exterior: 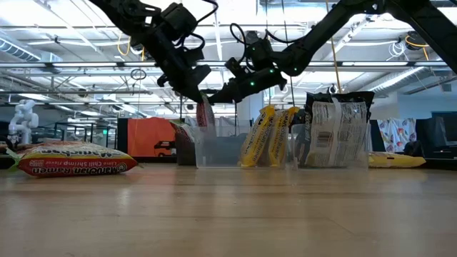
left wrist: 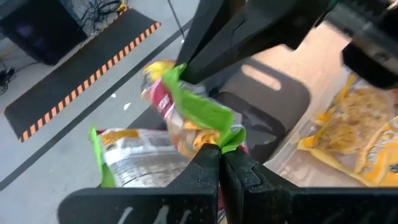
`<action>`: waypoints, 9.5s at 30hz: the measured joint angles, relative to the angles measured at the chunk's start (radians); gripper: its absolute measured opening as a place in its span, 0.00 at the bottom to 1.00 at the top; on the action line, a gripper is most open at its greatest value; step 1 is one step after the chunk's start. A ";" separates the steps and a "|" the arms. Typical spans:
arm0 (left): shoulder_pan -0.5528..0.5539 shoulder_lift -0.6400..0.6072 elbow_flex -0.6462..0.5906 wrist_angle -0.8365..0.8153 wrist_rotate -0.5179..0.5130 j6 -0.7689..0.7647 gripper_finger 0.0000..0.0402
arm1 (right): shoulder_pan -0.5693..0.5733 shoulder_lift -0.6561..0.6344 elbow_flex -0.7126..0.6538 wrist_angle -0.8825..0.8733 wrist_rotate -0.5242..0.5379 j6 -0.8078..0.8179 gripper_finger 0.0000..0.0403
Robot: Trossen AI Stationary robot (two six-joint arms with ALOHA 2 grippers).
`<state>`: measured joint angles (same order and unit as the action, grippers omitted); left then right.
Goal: Sort Maruchan noodles
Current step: Put the green noodle pack into the black bin
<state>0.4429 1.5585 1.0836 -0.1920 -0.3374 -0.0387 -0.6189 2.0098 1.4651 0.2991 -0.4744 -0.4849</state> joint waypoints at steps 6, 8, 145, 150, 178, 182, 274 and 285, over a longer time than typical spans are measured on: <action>0.016 0.000 0.000 -0.025 -0.002 -0.009 0.00 | -0.002 0.042 0.000 0.024 -0.001 0.002 0.00; 0.026 0.000 0.000 -0.042 -0.002 -0.012 0.00 | -0.003 0.053 0.000 0.023 0.000 0.003 0.00; -0.020 0.003 0.000 -0.181 -0.088 -0.046 0.09 | 0.026 0.040 -0.001 0.124 0.063 -0.051 0.17; -0.020 -0.064 0.000 -0.181 -0.094 -0.040 0.09 | 0.026 0.040 -0.001 0.129 0.061 -0.051 0.17; -0.452 -0.458 0.000 -0.643 0.009 -0.239 0.09 | 0.381 -0.455 0.000 -0.758 0.322 -0.302 0.17; -0.590 -0.495 0.000 -0.699 0.049 -0.335 0.09 | 0.517 -0.459 0.000 -0.795 0.410 -0.273 0.17; -1.175 -0.499 0.000 -0.798 -0.136 -0.888 0.09 | 0.669 0.267 0.146 -0.239 0.526 -0.167 0.17; -1.174 -0.499 0.000 -0.798 -0.136 -0.888 0.09 | 0.655 0.267 0.148 -0.216 0.525 -0.126 0.17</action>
<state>-0.7315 1.0599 1.0836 -0.9901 -0.4736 -0.9272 0.0360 2.2765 1.6127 0.0834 0.0502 -0.6105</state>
